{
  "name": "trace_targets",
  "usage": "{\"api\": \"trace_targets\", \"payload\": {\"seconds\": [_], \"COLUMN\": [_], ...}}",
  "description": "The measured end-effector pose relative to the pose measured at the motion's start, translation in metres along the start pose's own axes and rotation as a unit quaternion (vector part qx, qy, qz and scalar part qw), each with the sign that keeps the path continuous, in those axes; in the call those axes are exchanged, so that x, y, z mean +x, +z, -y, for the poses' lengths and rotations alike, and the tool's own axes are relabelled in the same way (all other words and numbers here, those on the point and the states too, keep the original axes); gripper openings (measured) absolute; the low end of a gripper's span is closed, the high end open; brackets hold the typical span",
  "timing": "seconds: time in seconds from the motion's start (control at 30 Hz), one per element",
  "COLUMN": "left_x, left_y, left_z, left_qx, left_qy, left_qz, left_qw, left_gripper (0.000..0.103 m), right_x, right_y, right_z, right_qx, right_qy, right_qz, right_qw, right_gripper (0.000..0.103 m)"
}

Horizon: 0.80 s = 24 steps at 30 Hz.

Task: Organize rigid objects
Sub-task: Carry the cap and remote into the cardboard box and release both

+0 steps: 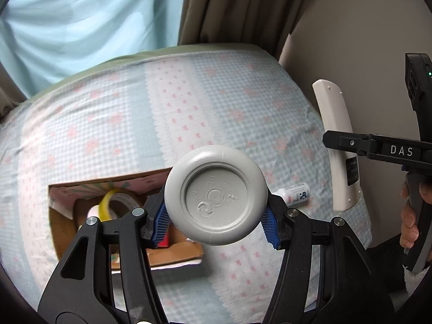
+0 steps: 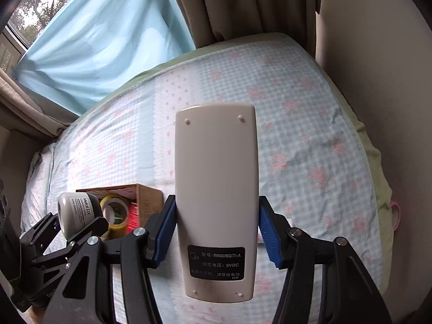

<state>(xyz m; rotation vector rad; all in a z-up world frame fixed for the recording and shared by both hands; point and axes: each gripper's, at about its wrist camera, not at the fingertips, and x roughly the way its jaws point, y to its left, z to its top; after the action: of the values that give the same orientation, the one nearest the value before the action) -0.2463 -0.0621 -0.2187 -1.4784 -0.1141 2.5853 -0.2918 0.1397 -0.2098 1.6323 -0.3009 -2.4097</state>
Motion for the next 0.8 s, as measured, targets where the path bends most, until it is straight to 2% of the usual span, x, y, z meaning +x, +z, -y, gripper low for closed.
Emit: {"api": "trace_targets", "payload": {"seconds": [0.13, 0.27, 0.4, 0.53, 0.7, 0.8], "left_x": [-0.03, -0.056, -0.063, -0.056, -0.022, 0.004], "left_y": [-0.014, -0.025, -0.03, -0.03, -0.032, -0.036], "left_z": [-0.067, -0.129, -0.179, -0.217, -0.249, -0.262], "left_qx": [-0.009, -0.024, -0.015, -0.005, 0.013, 0.02], "left_qy": [0.019, 0.017, 0.024, 0.019, 0.022, 0.017], "left_qz": [0.003, 0.005, -0.004, -0.012, -0.038, -0.058], "left_qw": [0.9998, 0.9995, 0.9996, 0.9997, 0.9989, 0.998], "left_gripper": [0.053, 0.053, 0.053, 0.053, 0.053, 0.053], "right_x": [0.0, 0.016, 0.037, 0.051, 0.082, 0.102], "right_y": [-0.012, -0.028, -0.041, -0.056, -0.065, -0.068], "right_z": [-0.055, -0.102, -0.141, -0.175, -0.202, -0.207], "right_qx": [0.019, 0.051, 0.081, 0.118, 0.147, 0.177], "right_qy": [0.032, 0.058, 0.072, 0.087, 0.094, 0.084], "right_qz": [-0.004, -0.018, -0.027, -0.04, -0.057, -0.066], "right_qw": [0.999, 0.997, 0.994, 0.988, 0.983, 0.978], "right_gripper": [0.053, 0.054, 0.054, 0.054, 0.054, 0.054]}}
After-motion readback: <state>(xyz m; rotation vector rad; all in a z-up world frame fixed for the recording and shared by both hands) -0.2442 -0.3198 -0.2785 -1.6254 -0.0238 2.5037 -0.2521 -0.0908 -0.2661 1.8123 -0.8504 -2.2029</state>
